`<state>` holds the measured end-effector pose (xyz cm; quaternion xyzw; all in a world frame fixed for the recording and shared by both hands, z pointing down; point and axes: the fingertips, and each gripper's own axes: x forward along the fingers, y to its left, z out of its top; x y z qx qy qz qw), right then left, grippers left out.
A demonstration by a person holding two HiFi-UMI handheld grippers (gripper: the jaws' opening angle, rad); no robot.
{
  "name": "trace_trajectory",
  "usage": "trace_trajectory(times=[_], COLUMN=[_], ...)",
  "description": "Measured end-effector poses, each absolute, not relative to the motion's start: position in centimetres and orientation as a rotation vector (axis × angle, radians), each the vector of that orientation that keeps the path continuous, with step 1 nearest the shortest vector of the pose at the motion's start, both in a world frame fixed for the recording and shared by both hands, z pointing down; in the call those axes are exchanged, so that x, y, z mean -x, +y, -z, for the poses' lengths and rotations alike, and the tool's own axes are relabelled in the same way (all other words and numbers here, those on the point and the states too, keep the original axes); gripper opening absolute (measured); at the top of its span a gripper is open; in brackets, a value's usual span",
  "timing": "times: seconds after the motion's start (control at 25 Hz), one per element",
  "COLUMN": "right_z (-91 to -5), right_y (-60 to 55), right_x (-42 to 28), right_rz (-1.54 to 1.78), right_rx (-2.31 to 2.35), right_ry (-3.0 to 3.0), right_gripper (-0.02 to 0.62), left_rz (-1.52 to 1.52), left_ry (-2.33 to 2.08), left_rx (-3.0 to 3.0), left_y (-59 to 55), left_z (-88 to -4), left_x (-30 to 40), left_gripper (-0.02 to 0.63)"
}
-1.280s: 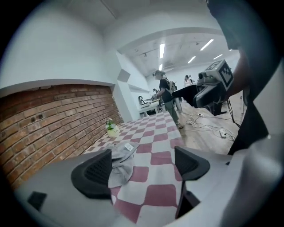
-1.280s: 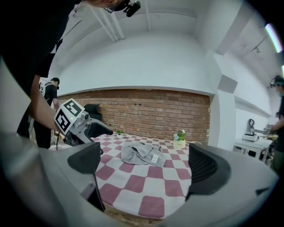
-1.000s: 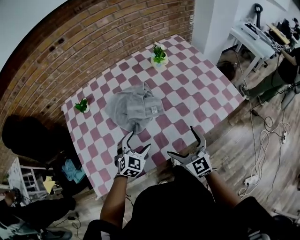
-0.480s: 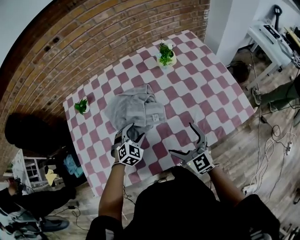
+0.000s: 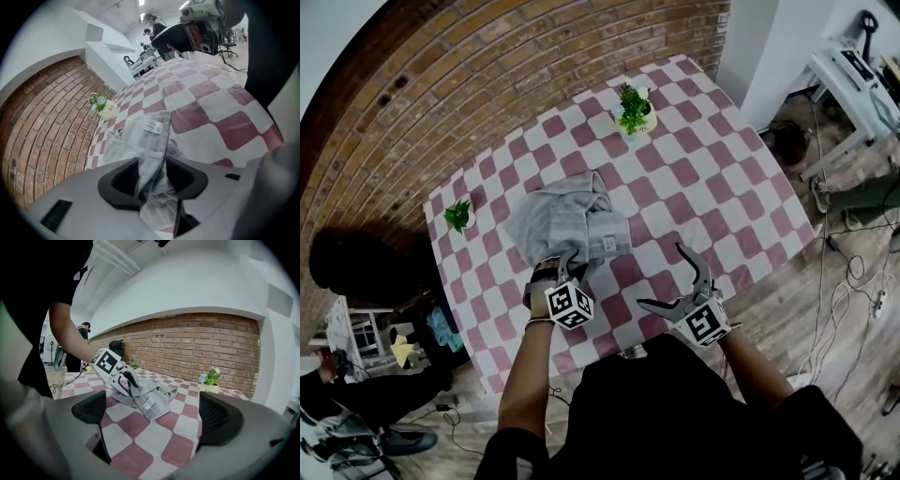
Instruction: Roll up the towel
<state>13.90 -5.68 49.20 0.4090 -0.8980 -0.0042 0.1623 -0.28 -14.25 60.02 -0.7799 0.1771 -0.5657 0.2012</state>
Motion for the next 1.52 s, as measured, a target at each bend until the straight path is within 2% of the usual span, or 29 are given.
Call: trace_trajectory(times=[0.12,0.2,0.4,0.52,0.76,1.04,1.4,1.44,1.52], right_z=[-49.6,-49.7,-50.0,-50.0,-50.0,-50.6,-47.2,-46.3,-44.6], right_y=[-5.9,-6.2,-6.5,-6.4,-5.5,-4.6,-6.2,-6.4,-6.9], right_x=[-13.7,-13.6,-12.6,-11.5,-9.1,-6.2,-3.0,-2.4,-1.1], right_rz=[0.023,0.016,0.022,0.033,0.067,0.106,0.21,0.245,0.292], right_rx=[-1.144,-1.14,-1.145,-1.136,-1.077,-1.041,-1.181,-1.188,-1.195], right_ry=[-2.56,-2.553,-2.564,-2.559,-2.511,-2.526,-2.541,-2.533,-2.524], right_gripper=[0.591,0.591,0.591,0.591,0.591,0.591,0.583,0.571,0.503], left_rz=[1.622,1.635,1.586,1.443,0.885,0.209,-0.627,-0.741,-0.913], left_ry=[0.45,0.445,0.561,0.765,1.172,1.364,1.542,1.555,1.537], left_rx=[2.105,2.081,2.225,2.49,3.021,3.409,3.703,3.741,3.803], left_y=[-14.6,-14.8,-15.3,-15.9,-17.5,-17.2,-15.7,-15.4,-14.9], left_z=[-60.9,-61.2,-59.3,-56.4,-49.0,-42.2,-39.2,-39.4,-39.5], left_x=[0.0,0.0,0.0,-0.1,0.7,2.1,3.5,3.4,3.1], left_gripper=[0.121,0.038,0.018,0.015,0.014,0.014,0.014,0.015,0.014])
